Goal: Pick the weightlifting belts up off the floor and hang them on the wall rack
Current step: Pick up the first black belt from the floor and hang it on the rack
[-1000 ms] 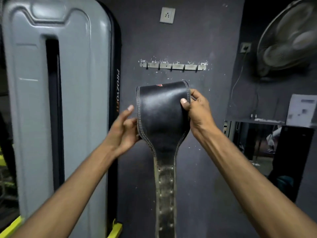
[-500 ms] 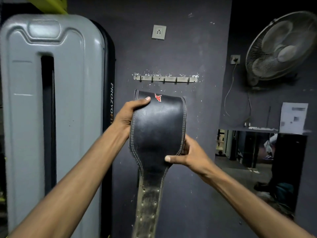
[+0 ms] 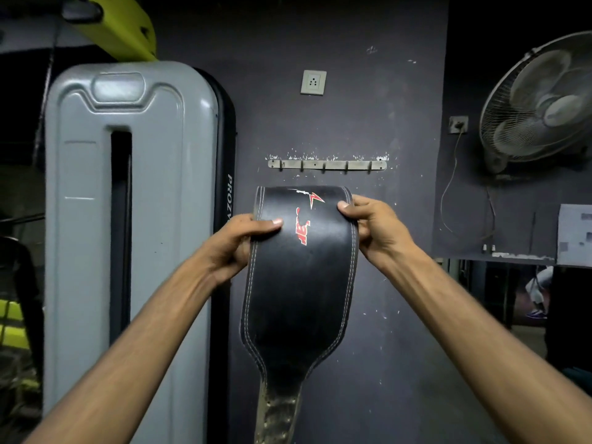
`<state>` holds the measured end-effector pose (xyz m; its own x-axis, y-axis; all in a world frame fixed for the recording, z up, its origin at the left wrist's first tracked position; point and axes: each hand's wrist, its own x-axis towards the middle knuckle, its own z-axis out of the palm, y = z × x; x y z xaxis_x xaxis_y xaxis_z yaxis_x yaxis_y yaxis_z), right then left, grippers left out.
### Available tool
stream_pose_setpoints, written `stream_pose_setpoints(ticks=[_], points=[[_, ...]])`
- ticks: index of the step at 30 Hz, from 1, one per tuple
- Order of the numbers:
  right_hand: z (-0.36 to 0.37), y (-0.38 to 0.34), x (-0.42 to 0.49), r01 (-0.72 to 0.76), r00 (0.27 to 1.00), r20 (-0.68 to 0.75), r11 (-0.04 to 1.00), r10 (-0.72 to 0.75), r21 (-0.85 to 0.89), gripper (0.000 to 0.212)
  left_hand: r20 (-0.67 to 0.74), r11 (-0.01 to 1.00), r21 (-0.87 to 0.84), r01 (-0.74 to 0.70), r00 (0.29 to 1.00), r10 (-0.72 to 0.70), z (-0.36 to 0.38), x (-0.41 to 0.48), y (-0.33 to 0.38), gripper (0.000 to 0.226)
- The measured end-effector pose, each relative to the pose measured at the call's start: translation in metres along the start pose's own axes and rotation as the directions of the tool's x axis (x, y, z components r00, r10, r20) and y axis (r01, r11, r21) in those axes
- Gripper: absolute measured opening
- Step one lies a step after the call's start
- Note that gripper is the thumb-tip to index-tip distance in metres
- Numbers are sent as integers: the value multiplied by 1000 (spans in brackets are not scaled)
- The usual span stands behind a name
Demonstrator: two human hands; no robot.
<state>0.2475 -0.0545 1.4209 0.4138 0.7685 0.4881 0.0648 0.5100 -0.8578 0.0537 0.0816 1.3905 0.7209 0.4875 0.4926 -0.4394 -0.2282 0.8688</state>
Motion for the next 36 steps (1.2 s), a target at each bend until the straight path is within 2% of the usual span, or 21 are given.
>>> stream_pose_setpoints(ticks=[1,3,6,9,11,13,15,17,20,23,25,27,30,32,36], points=[[1,4,0,32,999,-10,999,-32,-6,24,-29,997,-16,81,996,-82,1,3,4,18],[1,11,-3,78,997,-6,997,-78,3,28,-79,987,5,160,984,-159,1,14,10,33],[-2,21,-13,161,985,59,987,-160,-1,35,-164,982,-138,130,975,-152,10,28,18,27],[-13,24,-23,205,973,108,979,-205,10,37,-177,953,-251,169,960,-216,21,35,16,21],[-23,17,-25,203,975,96,978,-199,-35,31,-182,955,-259,145,964,-195,25,37,9,25],[-32,5,-21,94,995,36,993,-91,-78,21,-203,975,-209,72,972,-115,30,39,3,41],[-38,-6,-12,-42,999,8,989,43,-144,29,-211,992,-124,-28,977,1,40,39,-3,36],[-38,-14,-1,-102,995,8,988,103,-117,28,-199,995,-39,-90,977,81,48,36,-11,28],[-39,-19,12,-62,997,-50,998,63,17,15,-166,991,38,-132,977,136,59,28,-19,28],[-39,-12,14,3,992,-126,998,-11,-62,17,-156,997,41,-70,985,76,59,28,-14,7],[-39,-6,9,41,987,-148,993,-57,-108,27,-179,995,98,-23,983,41,61,36,-3,12],[-40,1,0,94,988,-116,990,-107,-108,29,-210,995,100,19,978,2,66,46,10,19],[-47,4,-17,165,985,-36,978,-171,-129,9,-202,996,-15,88,975,-89,83,53,24,24],[-55,1,-25,147,989,-6,981,-149,-123,9,-227,999,-7,44,973,-45,92,57,22,29],[-75,-29,-14,-47,999,25,999,47,-27,19,-223,988,114,-101,967,125,111,58,4,25]])
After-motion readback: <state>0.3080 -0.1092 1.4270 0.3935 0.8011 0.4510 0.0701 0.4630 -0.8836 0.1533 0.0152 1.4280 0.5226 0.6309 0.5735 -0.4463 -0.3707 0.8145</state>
